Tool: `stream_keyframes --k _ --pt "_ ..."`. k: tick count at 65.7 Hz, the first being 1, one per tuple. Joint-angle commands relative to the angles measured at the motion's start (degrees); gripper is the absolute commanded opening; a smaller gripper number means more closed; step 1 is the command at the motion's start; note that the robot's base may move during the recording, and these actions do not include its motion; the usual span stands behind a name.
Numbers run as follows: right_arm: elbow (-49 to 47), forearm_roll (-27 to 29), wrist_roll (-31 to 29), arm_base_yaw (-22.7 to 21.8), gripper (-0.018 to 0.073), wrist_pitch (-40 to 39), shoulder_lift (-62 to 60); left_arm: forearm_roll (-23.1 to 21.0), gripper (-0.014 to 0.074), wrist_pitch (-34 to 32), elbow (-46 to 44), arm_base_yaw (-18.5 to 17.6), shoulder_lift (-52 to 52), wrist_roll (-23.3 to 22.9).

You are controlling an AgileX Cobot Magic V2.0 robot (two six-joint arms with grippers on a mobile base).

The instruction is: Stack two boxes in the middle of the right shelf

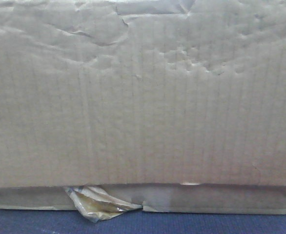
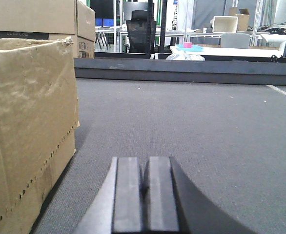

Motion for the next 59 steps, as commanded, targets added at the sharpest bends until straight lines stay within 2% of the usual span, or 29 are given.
stream_keyframes --k 1,11,22,35,42,46,52,59 --pt "0.01 -0.27 -0.03 0.06 -0.0164 -1.09 -0.22 0.07 -0.0092 2.38 -5.94 -0.13 7.51 0.0" --pt "0.01 -0.27 -0.03 0.06 -0.0164 -1.09 -0.22 0.07 -0.0092 6.77 -16.07 -0.13 21.49 0.0" --pt "0.01 -0.27 -0.03 0.06 -0.0164 -1.09 -0.22 0.07 -0.0092 5.91 -24.11 -0.13 32.82 0.0" --pt "0.01 -0.27 -0.03 0.06 -0.0164 -1.09 -0.22 -0.56 -0.0092 4.43 -29.51 -0.13 41.45 0.0" --pt "0.01 -0.27 -0.03 0.06 -0.0164 -1.09 -0.22 -2.43 -0.0092 9.61 -34.88 0.65 46.32 0.0" --pt "0.01 -0.27 -0.03 0.06 -0.0164 -1.09 -0.22 -2.43 -0.0092 15.21 -39.37 2.02 49.83 0.0" --pt "0.01 -0.27 -0.03 0.06 -0.0164 -1.09 -0.22 -4.62 -0.0092 21.7 -44.29 4.92 53.74 5.25" --pt "0.01 -0.27 -0.03 0.06 -0.0164 -1.09 -0.22 -11.27 -0.0092 26.72 -47.75 9.98 57.42 14.06"
